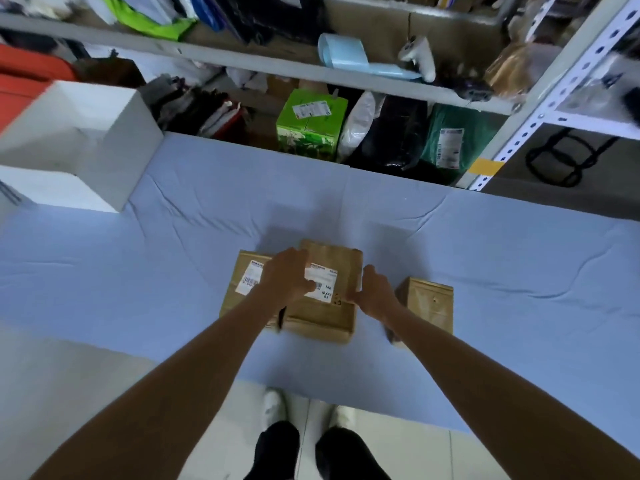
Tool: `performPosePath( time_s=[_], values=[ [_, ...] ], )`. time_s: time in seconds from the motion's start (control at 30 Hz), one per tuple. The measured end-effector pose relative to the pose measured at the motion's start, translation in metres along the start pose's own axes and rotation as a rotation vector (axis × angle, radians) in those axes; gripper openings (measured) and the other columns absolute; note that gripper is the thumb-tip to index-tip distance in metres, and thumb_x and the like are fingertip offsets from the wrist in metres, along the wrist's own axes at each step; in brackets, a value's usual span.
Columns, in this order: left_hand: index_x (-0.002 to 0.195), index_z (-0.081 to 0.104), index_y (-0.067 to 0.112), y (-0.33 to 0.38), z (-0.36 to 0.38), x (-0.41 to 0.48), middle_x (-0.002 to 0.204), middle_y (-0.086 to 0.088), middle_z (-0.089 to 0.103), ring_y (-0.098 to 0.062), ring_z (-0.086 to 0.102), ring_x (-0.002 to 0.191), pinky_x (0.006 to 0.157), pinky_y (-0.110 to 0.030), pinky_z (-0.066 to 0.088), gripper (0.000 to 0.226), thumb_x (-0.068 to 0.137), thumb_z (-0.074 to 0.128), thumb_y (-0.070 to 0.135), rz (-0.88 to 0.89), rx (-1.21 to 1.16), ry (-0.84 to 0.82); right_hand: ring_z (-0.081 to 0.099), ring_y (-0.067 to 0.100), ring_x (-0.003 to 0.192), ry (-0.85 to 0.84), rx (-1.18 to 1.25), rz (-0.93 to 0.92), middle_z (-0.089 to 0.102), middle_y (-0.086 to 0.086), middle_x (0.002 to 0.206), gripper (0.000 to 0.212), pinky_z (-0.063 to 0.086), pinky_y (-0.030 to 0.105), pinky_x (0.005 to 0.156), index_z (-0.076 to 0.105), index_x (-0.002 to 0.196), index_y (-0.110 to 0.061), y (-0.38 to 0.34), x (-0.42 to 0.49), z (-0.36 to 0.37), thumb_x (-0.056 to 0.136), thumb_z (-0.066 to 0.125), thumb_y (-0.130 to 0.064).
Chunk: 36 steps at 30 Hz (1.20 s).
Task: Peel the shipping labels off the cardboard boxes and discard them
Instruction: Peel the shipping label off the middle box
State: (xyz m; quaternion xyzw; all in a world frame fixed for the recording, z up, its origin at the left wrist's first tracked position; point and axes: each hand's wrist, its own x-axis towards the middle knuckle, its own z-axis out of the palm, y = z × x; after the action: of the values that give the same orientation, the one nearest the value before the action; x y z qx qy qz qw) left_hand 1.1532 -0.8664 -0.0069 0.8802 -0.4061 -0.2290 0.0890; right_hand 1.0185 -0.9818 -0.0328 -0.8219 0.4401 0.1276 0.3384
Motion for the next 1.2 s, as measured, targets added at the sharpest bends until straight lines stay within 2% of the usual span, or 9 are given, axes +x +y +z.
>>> performPosePath(
  time_s=[0.17, 0.27, 0.4, 0.5, 0.6, 0.73, 0.83, 0.93, 1.2],
  values=[
    [0.118, 0.055, 0.016, -0.002, 0.006, 0.003, 0.119, -0.007, 0.054, -0.026, 0.054, 0.11, 0.088, -0.035, 0.043, 0.044, 0.078, 0.07, 0.028, 0.029, -0.022, -0.009, 0.055, 0.038, 0.109, 0.005, 0.006, 0.001, 0.055, 0.02, 0.119, 0.064, 0.048, 0.041, 0.085, 0.039, 0.125, 0.004, -0.004, 0.0, 0.007, 0.08, 0.076, -0.022],
    [0.116, 0.056, 0.012, -0.002, 0.011, 0.004, 0.118, -0.009, 0.052, -0.027, 0.054, 0.109, 0.091, -0.036, 0.045, 0.042, 0.079, 0.071, 0.024, 0.04, -0.087, -0.009, 0.059, 0.037, 0.102, 0.056, 0.105, 0.046, 0.059, 0.02, 0.114, 0.048, 0.047, 0.036, 0.075, 0.046, 0.118, 0.001, -0.002, 0.004, 0.007, 0.077, 0.072, -0.005],
    [0.115, 0.054, 0.008, 0.006, 0.024, 0.0, 0.119, -0.012, 0.048, -0.028, 0.05, 0.11, 0.092, -0.033, 0.039, 0.039, 0.079, 0.068, 0.013, 0.075, -0.154, 0.003, 0.065, 0.034, 0.093, 0.138, 0.147, 0.074, 0.067, 0.019, 0.099, 0.042, 0.054, 0.039, 0.077, 0.057, 0.113, -0.001, 0.014, 0.005, -0.001, 0.072, 0.064, 0.006],
    [0.115, 0.053, 0.008, 0.016, 0.035, -0.003, 0.118, -0.012, 0.043, -0.027, 0.049, 0.106, 0.087, -0.03, 0.037, 0.039, 0.078, 0.065, 0.007, 0.076, -0.219, 0.067, 0.068, 0.028, 0.069, 0.201, 0.235, 0.098, 0.07, 0.019, 0.08, 0.033, 0.057, 0.03, 0.059, 0.065, 0.098, 0.001, 0.027, 0.0, -0.006, 0.067, 0.063, 0.011],
    [0.113, 0.052, 0.008, 0.021, 0.046, -0.005, 0.115, -0.014, 0.042, -0.028, 0.05, 0.101, 0.087, -0.032, 0.041, 0.039, 0.077, 0.066, 0.003, 0.047, -0.274, 0.139, 0.061, 0.026, 0.058, 0.232, 0.317, 0.109, 0.069, 0.025, 0.084, 0.032, 0.041, 0.011, 0.037, 0.064, 0.1, 0.007, 0.03, -0.007, -0.004, 0.07, 0.058, 0.017],
    [0.115, 0.052, 0.013, 0.019, 0.057, -0.009, 0.111, -0.012, 0.047, -0.027, 0.052, 0.098, 0.085, -0.031, 0.042, 0.041, 0.077, 0.066, 0.005, 0.001, -0.375, 0.168, 0.067, 0.031, 0.078, 0.253, 0.356, 0.096, 0.07, 0.019, 0.083, 0.038, 0.056, 0.034, 0.063, 0.068, 0.102, 0.002, 0.032, -0.005, 0.001, 0.067, 0.062, 0.014],
    [0.111, 0.054, 0.019, 0.015, 0.061, -0.008, 0.106, -0.009, 0.053, -0.026, 0.058, 0.096, 0.089, -0.038, 0.049, 0.044, 0.072, 0.07, 0.007, -0.019, -0.476, 0.175, 0.067, 0.031, 0.084, 0.249, 0.329, 0.082, 0.071, 0.018, 0.087, 0.041, 0.054, 0.035, 0.069, 0.068, 0.104, -0.002, 0.033, -0.004, 0.002, 0.066, 0.065, 0.012],
    [0.113, 0.054, 0.021, 0.012, 0.064, -0.007, 0.108, -0.006, 0.055, -0.023, 0.06, 0.1, 0.09, -0.041, 0.051, 0.052, 0.067, 0.074, 0.006, -0.04, -0.559, 0.166, 0.065, 0.034, 0.089, 0.252, 0.304, 0.046, 0.071, 0.017, 0.093, 0.042, 0.055, 0.045, 0.077, 0.066, 0.106, -0.003, 0.037, -0.003, 0.005, 0.066, 0.068, 0.009],
    [0.122, 0.051, 0.02, 0.004, 0.07, -0.01, 0.116, -0.006, 0.055, -0.021, 0.056, 0.108, 0.095, -0.043, 0.049, 0.062, 0.067, 0.079, 0.011, 0.004, -0.624, 0.161, 0.065, 0.026, 0.096, 0.211, 0.273, -0.057, 0.071, 0.006, 0.101, 0.07, 0.053, 0.036, 0.084, 0.053, 0.129, -0.017, 0.049, -0.006, 0.011, 0.065, 0.083, -0.014]
  ],
)
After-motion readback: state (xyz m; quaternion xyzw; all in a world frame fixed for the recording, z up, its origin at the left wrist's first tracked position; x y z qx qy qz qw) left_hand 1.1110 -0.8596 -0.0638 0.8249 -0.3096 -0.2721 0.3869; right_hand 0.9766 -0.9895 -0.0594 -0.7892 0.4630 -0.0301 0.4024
